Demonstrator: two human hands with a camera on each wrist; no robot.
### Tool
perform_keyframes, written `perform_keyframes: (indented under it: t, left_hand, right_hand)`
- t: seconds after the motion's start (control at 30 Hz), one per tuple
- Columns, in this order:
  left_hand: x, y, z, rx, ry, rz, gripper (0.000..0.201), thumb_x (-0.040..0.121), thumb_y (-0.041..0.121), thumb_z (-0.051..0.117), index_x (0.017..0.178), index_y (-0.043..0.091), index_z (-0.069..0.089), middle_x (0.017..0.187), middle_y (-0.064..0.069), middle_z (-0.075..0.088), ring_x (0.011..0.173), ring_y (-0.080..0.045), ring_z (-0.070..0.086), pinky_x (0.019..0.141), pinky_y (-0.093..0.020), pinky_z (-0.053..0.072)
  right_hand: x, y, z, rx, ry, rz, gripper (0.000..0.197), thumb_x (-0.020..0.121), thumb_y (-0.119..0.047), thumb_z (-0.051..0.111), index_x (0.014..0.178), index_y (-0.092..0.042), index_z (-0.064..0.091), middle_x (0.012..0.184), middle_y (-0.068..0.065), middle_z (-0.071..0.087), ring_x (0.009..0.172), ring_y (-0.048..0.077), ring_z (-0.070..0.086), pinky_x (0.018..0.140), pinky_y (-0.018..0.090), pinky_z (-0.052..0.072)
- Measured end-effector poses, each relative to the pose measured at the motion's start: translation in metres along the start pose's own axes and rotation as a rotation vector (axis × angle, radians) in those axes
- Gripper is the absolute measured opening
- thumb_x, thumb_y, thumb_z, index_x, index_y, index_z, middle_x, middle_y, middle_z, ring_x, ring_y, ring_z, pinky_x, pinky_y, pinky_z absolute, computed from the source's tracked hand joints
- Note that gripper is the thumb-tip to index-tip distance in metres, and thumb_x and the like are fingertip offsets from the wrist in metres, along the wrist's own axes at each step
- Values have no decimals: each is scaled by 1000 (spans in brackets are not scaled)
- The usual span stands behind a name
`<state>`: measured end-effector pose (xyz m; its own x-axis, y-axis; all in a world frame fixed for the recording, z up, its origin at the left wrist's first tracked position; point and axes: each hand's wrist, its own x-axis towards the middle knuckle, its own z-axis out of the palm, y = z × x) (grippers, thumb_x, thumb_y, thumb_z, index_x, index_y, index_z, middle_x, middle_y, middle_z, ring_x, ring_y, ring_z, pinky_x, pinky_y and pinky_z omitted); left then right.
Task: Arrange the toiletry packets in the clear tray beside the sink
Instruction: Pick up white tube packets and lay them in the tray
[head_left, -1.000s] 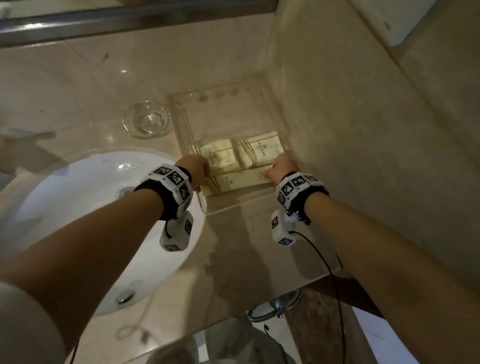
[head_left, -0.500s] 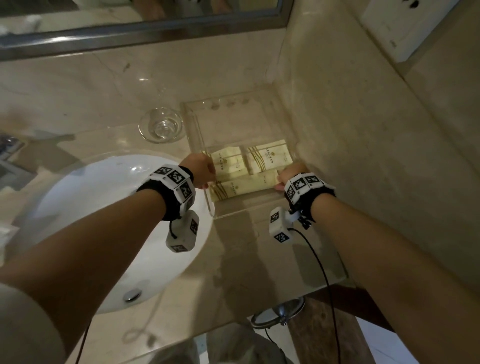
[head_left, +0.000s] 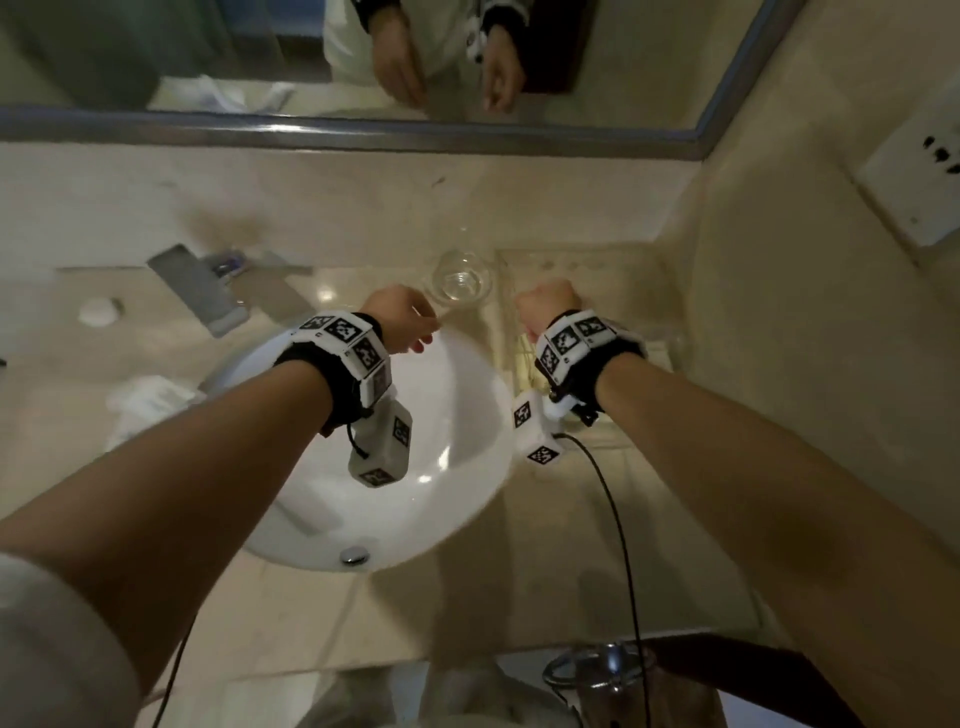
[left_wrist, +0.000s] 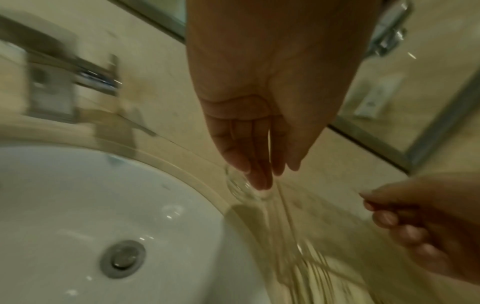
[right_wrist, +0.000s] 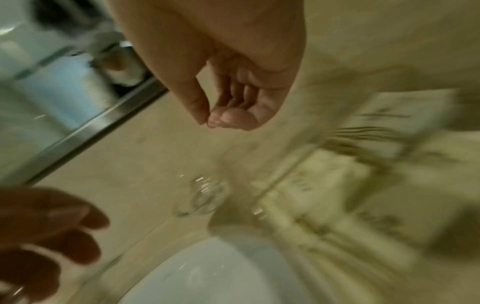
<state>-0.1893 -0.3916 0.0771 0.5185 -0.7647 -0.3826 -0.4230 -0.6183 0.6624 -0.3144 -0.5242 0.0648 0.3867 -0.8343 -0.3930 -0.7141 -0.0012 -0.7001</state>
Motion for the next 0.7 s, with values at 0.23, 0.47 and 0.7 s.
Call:
perform_keyframes:
  t: [0.23, 0.47, 0.7]
  left_hand:
    - [-64, -103, -100, -120, 249, -173, 13, 92, 17, 54, 87, 8, 62, 64, 2, 59, 56, -10, 56, 64, -26, 49]
    - [-146, -242, -163, -213, 435, -484, 14, 90, 12, 55, 90, 3, 66, 41, 7, 60, 40, -2, 58, 64, -26, 52]
    - [-193, -326, -164, -283, 382, -640, 23, 86, 11, 62, 103, -5, 66, 85, -16, 65, 81, -25, 61, 90, -39, 53]
  right_hand:
    - [-63, -97, 126, 63, -125, -324, 20, 85, -19, 55, 69, -8, 61, 67, 10, 54, 65, 22, 47, 61, 32, 41]
    - [-141, -147, 258, -48, -530, -373, 17, 90, -19, 57, 74, -12, 58, 58, 5, 53, 46, 17, 46, 46, 27, 41]
    - [-175, -140, 350, -405, -633, -360, 24, 88, -24, 60, 69, -10, 57, 83, 13, 67, 75, 27, 63, 80, 37, 55]
